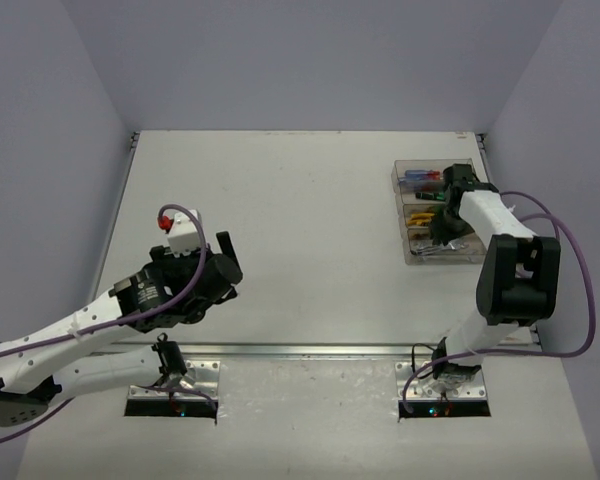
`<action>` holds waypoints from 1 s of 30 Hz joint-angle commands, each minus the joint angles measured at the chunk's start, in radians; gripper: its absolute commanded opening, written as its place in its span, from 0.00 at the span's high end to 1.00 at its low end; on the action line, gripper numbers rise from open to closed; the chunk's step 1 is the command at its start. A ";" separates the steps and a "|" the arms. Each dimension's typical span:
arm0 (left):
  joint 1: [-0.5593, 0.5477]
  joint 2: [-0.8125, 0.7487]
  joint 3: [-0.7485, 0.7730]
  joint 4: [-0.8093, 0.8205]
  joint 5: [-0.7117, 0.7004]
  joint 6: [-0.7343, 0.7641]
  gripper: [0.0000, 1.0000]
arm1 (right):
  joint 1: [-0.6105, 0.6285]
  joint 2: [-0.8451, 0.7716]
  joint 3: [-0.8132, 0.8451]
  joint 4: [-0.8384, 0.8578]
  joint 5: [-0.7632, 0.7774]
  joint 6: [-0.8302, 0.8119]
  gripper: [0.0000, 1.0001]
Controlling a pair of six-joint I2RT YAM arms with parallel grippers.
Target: Sort the tools into containers
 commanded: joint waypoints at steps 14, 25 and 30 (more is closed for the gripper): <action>0.037 -0.032 0.008 0.043 -0.019 0.008 0.00 | -0.003 -0.359 -0.010 0.222 -0.216 -0.542 0.16; 0.259 0.051 0.022 0.274 0.202 0.202 0.00 | 0.282 -0.779 -0.123 0.069 -0.183 -0.964 0.01; 0.263 0.043 0.087 0.242 0.155 0.194 0.00 | 0.335 -0.988 -0.172 0.016 -0.211 -1.043 0.01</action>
